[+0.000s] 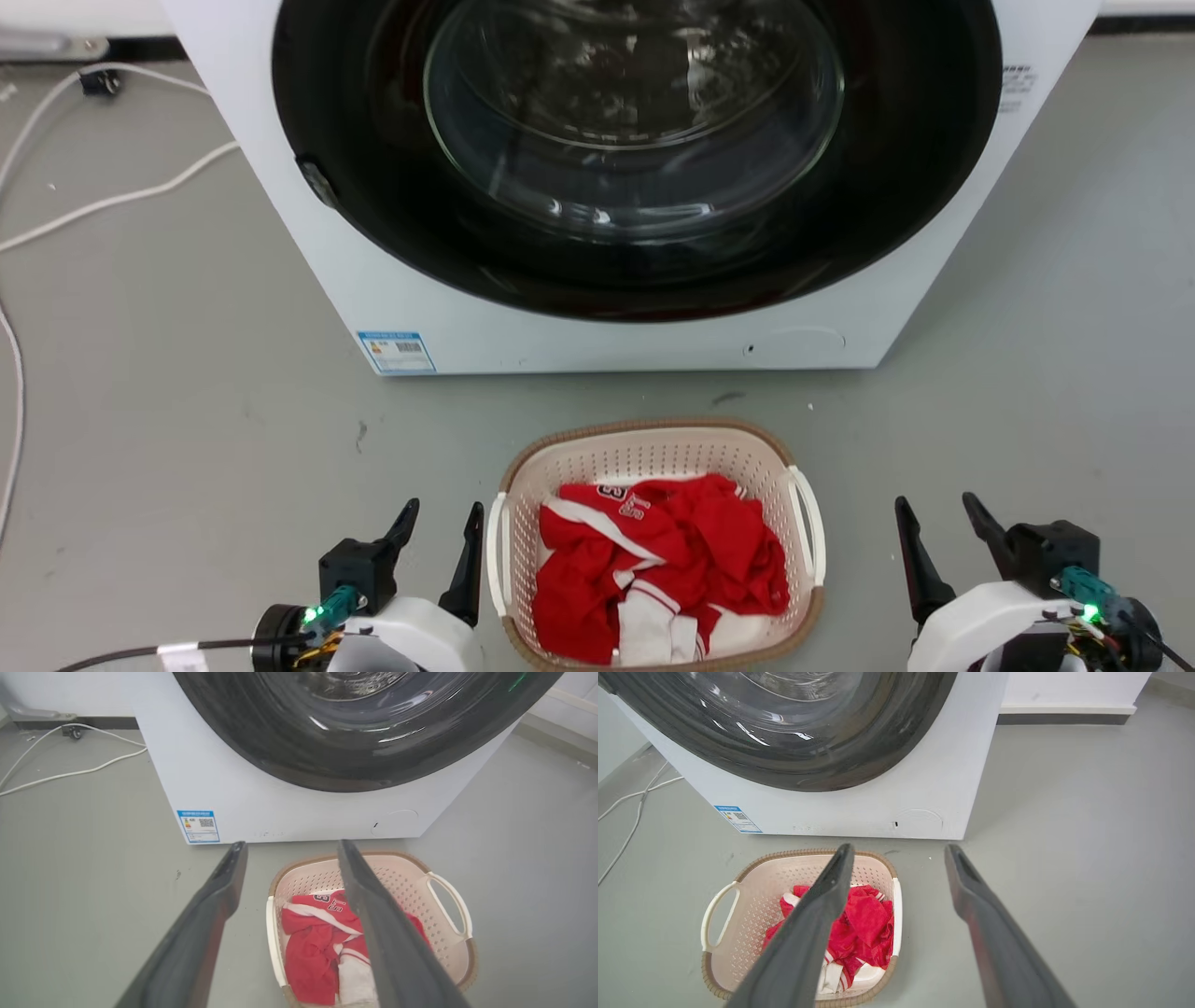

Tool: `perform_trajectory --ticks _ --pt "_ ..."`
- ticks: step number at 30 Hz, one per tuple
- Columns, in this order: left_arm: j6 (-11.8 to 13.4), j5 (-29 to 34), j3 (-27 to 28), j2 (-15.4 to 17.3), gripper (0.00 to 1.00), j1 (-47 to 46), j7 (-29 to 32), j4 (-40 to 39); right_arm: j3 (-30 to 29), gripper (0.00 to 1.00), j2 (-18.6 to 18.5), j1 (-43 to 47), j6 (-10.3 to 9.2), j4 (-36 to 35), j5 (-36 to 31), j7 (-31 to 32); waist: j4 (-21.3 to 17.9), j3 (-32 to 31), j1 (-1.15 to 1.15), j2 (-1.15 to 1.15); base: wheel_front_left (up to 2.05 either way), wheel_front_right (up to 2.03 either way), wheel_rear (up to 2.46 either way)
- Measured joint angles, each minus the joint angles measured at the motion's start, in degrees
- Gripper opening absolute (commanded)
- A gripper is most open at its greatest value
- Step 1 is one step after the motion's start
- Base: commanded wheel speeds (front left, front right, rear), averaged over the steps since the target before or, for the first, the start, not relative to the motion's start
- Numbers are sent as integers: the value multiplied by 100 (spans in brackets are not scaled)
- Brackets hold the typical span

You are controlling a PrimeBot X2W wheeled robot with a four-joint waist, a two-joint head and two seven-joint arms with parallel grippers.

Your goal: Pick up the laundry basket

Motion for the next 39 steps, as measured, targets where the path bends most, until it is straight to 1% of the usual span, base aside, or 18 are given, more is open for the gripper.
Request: perform_trajectory --ticks 6,11,17,24,30,39 --pt "-84 -342 -110 7 100 -653 36 1059 68 100 -2 -522 0 1085 188 -57 -58 563 0 0 0 0 0" --pt "-114 -653 -294 102 100 -1332 126 1869 160 100 -2 -1177 0 2056 316 -144 -92 1051 0 0 0 0 0" --pt "-115 -1280 -829 224 100 -2144 331 2490 363 100 -3 -2076 0 3230 436 -233 -123 1616 0 0 0 0 0" --pt "-116 -1975 -1502 443 100 -2716 587 2975 688 100 -1 -3020 1 4386 704 -203 -144 2192 0 0 0 0 0" --pt "-116 -2415 -1983 634 100 -3136 778 3211 1010 100 -1 -3716 1 5000 946 -112 -171 2613 0 0 0 0 0" --pt "-116 -2871 -2577 788 100 -3728 869 3444 1686 100 -2 -4429 1 5306 1435 56 -199 3244 0 0 0 0 0"
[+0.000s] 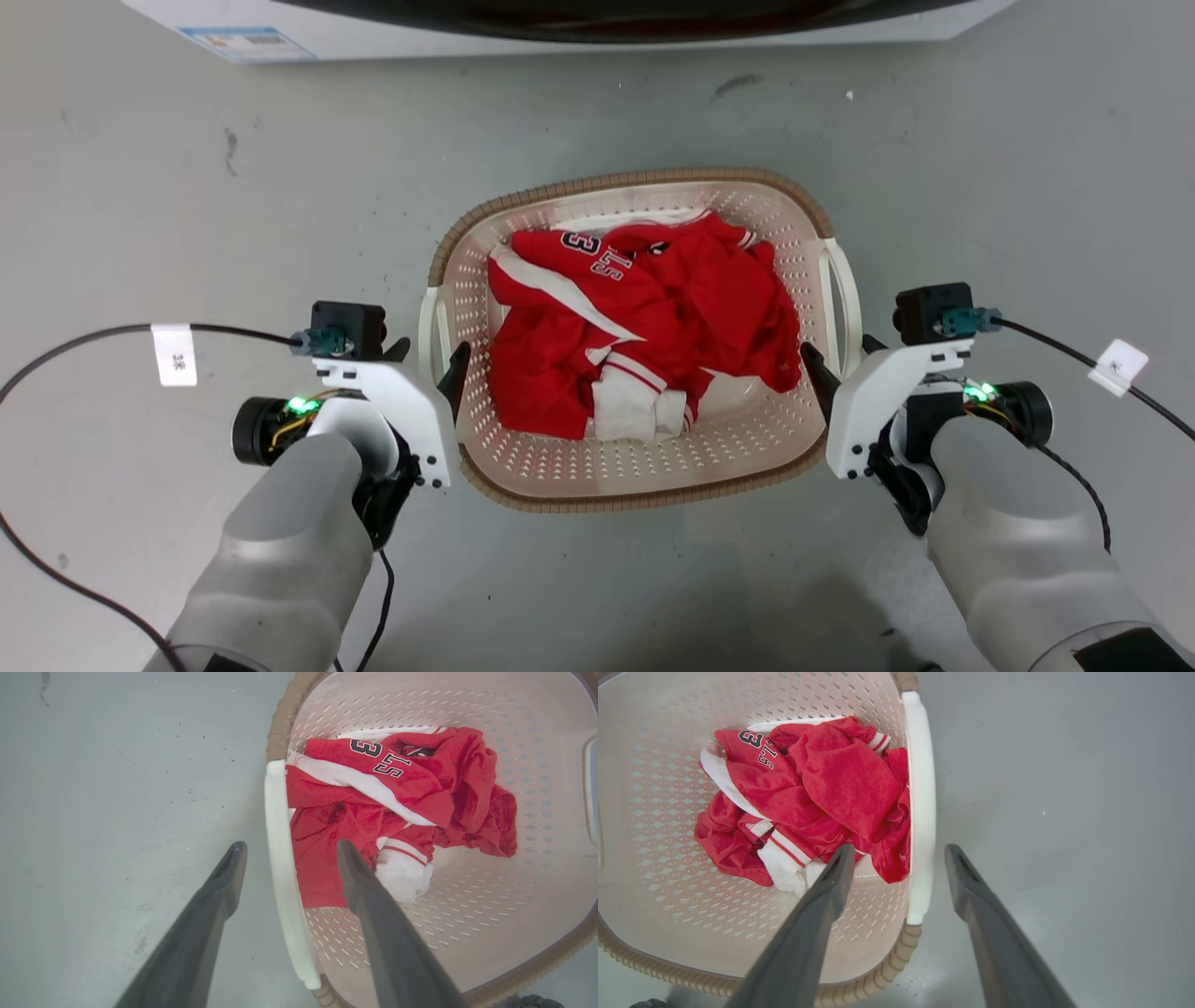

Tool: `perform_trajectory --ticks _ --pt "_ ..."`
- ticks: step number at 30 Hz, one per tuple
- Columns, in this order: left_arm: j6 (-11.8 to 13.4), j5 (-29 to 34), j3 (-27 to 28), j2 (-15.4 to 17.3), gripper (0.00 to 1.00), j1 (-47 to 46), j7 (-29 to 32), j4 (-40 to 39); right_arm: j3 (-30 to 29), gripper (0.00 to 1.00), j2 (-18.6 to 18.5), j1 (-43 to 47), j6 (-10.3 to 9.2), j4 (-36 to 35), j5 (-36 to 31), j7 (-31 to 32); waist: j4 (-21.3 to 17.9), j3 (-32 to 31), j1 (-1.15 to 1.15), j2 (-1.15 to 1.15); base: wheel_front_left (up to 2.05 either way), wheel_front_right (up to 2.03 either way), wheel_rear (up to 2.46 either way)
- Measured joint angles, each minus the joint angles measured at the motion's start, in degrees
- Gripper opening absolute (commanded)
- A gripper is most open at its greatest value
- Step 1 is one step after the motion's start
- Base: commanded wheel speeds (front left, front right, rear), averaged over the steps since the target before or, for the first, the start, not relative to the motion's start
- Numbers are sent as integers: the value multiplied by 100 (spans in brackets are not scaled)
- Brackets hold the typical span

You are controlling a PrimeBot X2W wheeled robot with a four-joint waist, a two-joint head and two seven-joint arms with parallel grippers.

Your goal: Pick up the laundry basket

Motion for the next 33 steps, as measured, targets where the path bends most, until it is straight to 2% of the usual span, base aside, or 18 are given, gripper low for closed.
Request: perform_trajectory --ticks 10,11,12,25,33 --pt "0 -589 -531 43 100 -366 261 112 564 100 -2 -288 -1 118 525 171 -18 403 0 0 0 0 0" --pt "0 -655 -578 48 49 -385 299 112 604 25 -2 -292 -1 124 597 174 -16 417 0 0 0 0 0" --pt "0 -708 -623 55 0 -398 330 113 654 0 -3 -299 -1 132 642 193 -15 427 0 0 0 0 0" --pt "20 -1423 -1206 104 0 -381 430 158 1103 0 -55 -294 -11 310 1061 316 14 209 0 0 0 0 0" --pt "36 -1918 -1514 27 0 -51 927 277 1502 0 -94 84 -40 281 1511 1061 63 -403 -1 0 0 0 0"
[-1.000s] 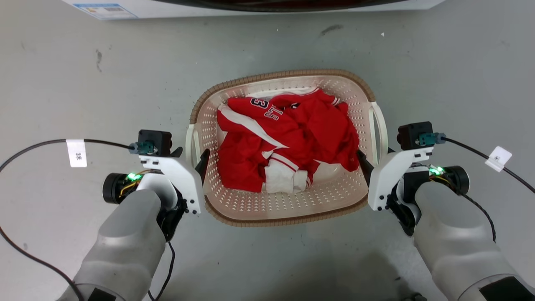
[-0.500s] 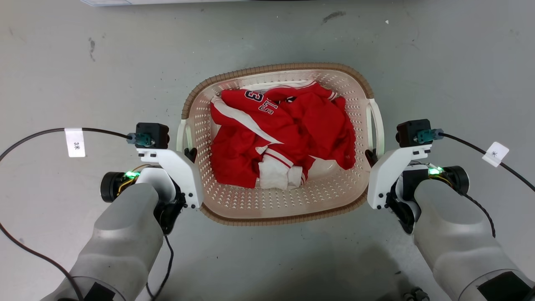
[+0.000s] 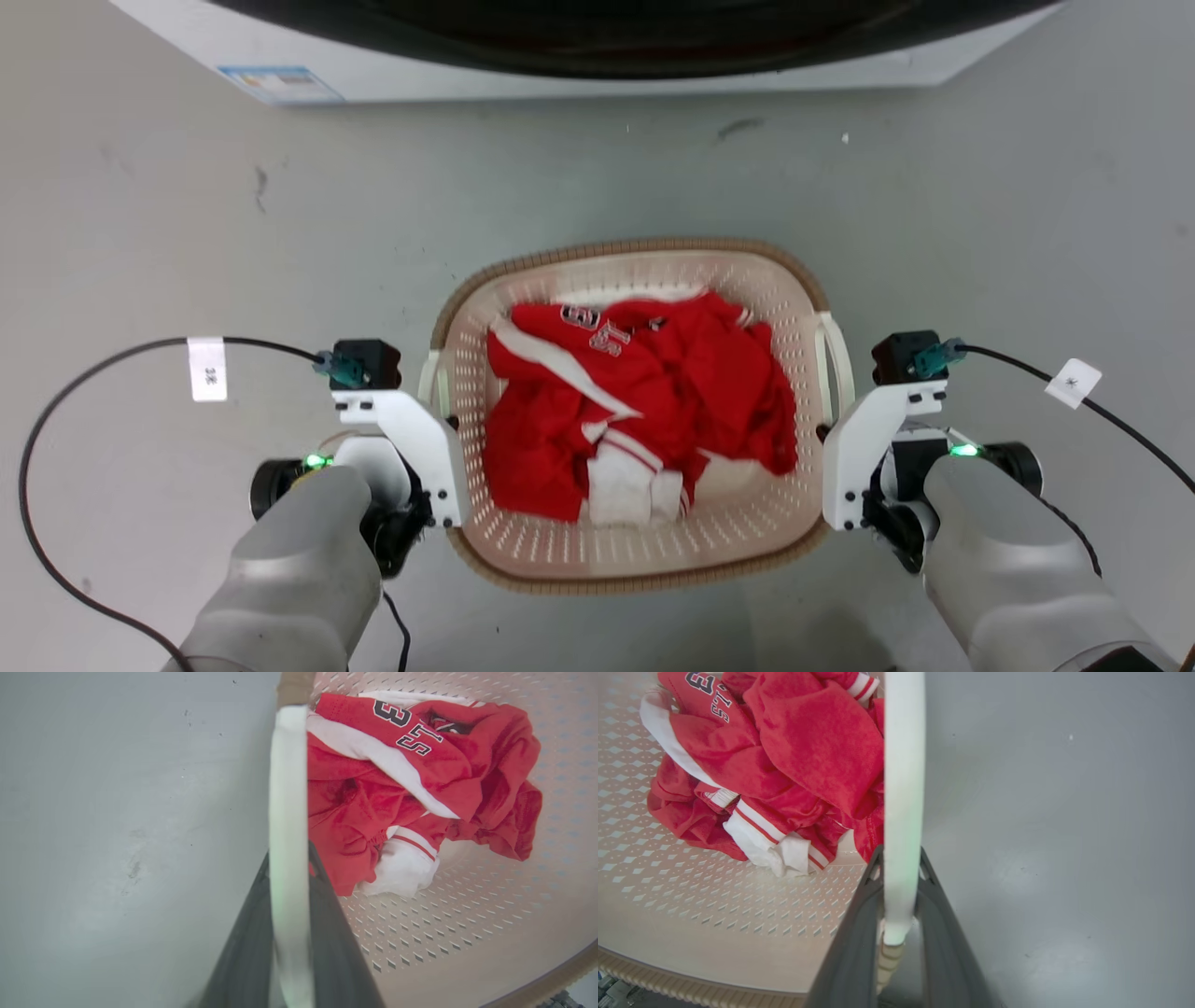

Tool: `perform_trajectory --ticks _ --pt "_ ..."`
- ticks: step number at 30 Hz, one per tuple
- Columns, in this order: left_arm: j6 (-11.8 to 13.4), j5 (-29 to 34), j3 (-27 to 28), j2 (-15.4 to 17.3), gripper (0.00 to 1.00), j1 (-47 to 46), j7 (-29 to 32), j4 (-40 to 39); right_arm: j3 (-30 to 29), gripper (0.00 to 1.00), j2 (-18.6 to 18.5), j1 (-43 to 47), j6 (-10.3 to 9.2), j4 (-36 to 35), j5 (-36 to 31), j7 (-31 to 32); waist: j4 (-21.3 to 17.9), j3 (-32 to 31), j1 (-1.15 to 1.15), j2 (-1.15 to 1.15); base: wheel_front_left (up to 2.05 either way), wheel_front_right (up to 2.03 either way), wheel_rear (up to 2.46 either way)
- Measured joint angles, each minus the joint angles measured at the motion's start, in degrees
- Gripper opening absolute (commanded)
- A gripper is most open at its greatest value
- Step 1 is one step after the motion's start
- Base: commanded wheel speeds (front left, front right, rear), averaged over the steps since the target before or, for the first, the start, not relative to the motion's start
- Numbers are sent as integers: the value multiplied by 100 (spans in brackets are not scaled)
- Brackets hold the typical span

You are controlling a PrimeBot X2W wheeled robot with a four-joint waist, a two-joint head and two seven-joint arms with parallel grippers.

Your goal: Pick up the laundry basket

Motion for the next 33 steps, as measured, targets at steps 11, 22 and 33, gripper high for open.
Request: perform_trajectory --ticks 11,22,33 --pt "2 -612 -233 -24 0 256 1033 102 225 0 -11 292 -3 104 454 861 57 -1194 0 0 0 0 0" --pt "1 -860 -383 -11 0 264 1485 147 174 0 -9 322 -3 193 644 1411 91 -2221 -1 0 0 0 0" --pt "1 -1140 -368 -58 0 57 2001 365 -45 0 -2 302 -2 213 760 2207 141 -2968 -1 0 0 0 0"
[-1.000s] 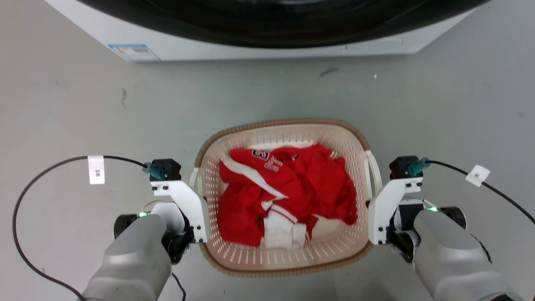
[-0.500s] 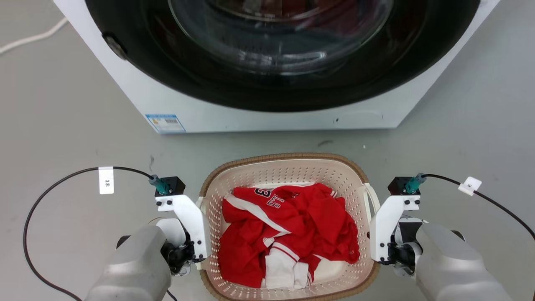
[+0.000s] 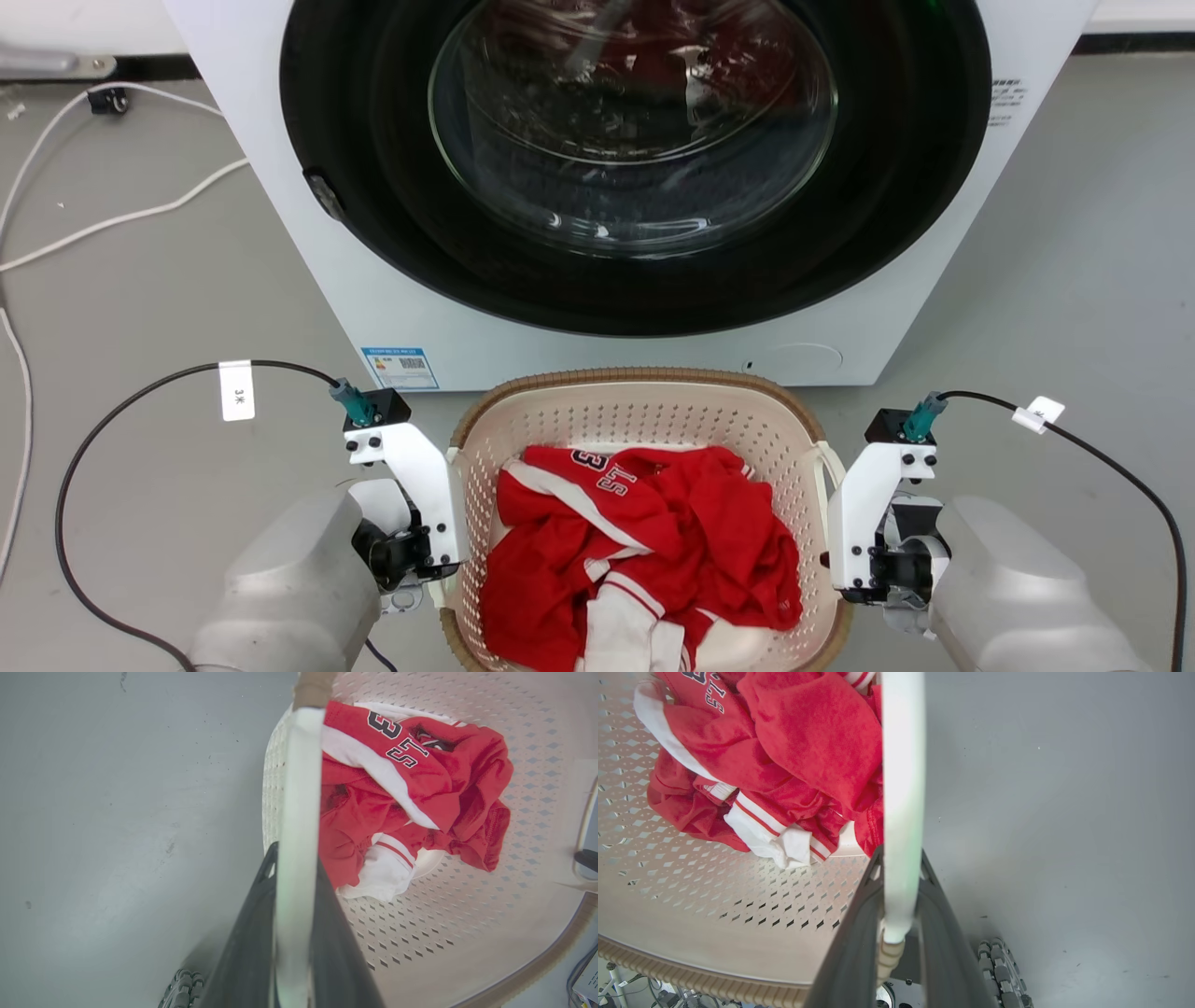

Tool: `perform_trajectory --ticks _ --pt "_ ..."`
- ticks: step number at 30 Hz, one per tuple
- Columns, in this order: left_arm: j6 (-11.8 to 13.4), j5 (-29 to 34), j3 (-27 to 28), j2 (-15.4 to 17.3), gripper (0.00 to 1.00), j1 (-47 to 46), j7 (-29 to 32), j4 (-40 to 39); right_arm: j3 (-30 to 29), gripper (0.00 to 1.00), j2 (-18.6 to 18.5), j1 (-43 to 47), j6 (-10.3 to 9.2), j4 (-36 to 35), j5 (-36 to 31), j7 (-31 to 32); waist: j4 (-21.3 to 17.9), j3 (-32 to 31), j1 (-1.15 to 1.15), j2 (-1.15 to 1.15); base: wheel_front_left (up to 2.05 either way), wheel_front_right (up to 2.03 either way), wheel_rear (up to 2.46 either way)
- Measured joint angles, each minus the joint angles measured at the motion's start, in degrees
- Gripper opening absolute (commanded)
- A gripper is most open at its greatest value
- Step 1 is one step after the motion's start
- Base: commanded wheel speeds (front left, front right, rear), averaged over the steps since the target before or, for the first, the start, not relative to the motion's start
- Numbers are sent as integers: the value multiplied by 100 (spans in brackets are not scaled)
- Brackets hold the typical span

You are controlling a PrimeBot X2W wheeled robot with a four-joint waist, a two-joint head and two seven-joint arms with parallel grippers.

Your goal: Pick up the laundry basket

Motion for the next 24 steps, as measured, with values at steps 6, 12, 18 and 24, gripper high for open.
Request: perform_trajectory --ticks 6,12,18,24 --pt "0 -58 -51 -43 0 16 199 75 -111 0 -3 11 0 5 -7 557 14 -258 0 0 0 0 0" --pt "0 -126 -94 -89 0 221 213 136 -164 0 -4 133 -1 9 -40 761 9 -510 0 0 0 0 0" --pt "-1 -167 -140 -111 0 361 237 163 -176 0 -4 269 -1 11 -48 907 3 -702 0 0 0 0 0" --pt "-1 -192 -175 -140 0 420 215 189 -193 0 -5 372 -1 12 -46 914 23 -764 0 0 0 0 0"
